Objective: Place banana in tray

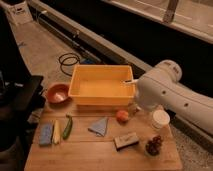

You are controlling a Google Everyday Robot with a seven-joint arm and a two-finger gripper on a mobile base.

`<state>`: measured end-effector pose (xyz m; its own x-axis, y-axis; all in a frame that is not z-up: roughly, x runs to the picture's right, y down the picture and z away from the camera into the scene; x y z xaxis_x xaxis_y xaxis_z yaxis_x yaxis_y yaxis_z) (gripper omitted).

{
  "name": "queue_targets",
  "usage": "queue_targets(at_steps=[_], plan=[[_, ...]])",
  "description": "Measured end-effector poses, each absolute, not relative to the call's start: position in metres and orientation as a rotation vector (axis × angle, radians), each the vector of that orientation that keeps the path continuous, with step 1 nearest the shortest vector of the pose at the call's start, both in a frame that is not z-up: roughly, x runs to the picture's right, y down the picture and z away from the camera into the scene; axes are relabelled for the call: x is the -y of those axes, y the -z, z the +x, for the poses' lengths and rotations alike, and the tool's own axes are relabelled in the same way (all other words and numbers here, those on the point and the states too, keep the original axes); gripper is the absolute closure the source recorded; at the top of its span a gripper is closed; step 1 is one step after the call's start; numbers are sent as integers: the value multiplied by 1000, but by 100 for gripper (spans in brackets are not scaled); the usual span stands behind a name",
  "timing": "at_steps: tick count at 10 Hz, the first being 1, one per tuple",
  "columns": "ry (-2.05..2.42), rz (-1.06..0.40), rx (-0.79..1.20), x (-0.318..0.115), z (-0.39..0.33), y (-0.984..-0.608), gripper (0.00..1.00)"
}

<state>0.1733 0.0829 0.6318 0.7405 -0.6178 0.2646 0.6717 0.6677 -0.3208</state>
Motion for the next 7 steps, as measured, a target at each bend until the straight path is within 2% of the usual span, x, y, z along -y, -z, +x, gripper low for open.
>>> queue_targets(at_steps=[4,7], plan=[[837,-425,149,-66,171,-645,35],[946,-429,194,-62,115,-664,35]])
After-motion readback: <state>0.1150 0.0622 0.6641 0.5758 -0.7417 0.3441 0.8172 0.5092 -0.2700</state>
